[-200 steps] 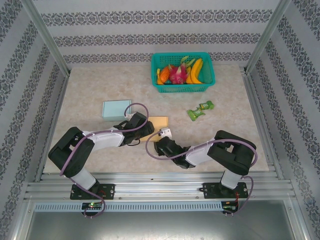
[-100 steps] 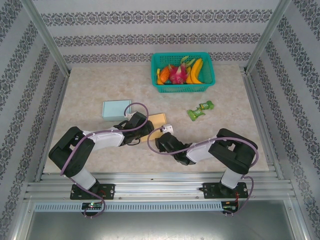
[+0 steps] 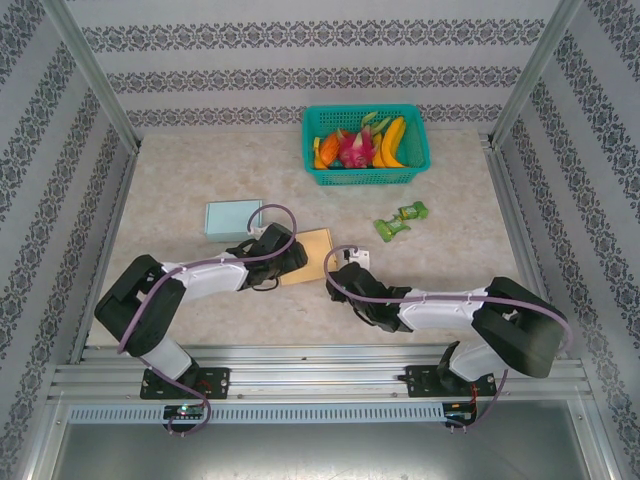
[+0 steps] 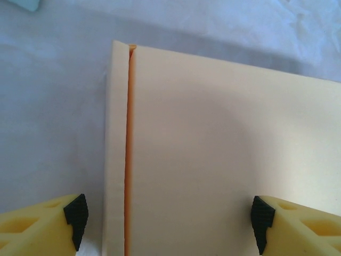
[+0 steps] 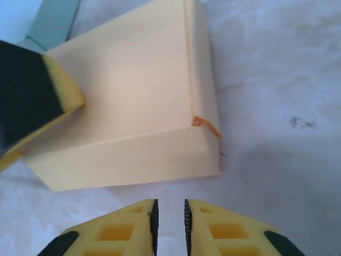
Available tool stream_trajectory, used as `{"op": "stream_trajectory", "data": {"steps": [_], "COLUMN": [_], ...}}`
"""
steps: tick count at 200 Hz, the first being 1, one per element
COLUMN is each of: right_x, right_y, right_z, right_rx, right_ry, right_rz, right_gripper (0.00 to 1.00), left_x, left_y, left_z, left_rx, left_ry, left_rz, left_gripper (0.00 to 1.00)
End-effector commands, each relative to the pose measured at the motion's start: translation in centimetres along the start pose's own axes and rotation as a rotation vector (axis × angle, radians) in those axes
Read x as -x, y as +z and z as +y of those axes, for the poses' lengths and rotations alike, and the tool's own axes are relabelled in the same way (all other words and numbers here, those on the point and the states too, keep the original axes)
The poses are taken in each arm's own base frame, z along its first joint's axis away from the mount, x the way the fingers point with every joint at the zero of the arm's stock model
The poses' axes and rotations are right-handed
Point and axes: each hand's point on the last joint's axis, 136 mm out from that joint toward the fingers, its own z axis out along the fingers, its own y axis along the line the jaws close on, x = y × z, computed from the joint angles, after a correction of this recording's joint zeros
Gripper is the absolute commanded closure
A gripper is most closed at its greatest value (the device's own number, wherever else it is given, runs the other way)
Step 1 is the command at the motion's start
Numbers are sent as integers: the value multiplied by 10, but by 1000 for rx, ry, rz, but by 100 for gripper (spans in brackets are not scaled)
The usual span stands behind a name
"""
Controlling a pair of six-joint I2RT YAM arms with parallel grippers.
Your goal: Fold the paper box
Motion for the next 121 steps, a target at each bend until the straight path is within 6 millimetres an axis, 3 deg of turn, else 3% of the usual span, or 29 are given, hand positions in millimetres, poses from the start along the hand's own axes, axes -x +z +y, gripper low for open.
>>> {"op": "stream_trajectory", "data": {"steps": [1, 40, 77, 104, 121], "right_x": [-2, -6, -18, -29, -32], "right_y": [-5, -9, -8, -6, -3], "right_z": [-12, -20, -12, -4, -1], "right_rx": [-41, -50, -1, 37, 38], "right_ry": [32, 60, 103, 152, 180], "right_rz": [11, 12, 77, 117, 122], "right_gripper": [78, 79, 94, 98, 100], "left_x": [-46, -24, 5, 24, 35], "left_y": [-12, -52, -90, -86, -66], "left_z": [55, 23, 14, -14, -29], "left_rx": [198, 99, 86, -13, -42], "left_ry": [73, 96, 159, 249, 291], "left_rz": [187, 132, 34, 25, 60], "left_gripper": [16, 12, 10, 9, 8]}}
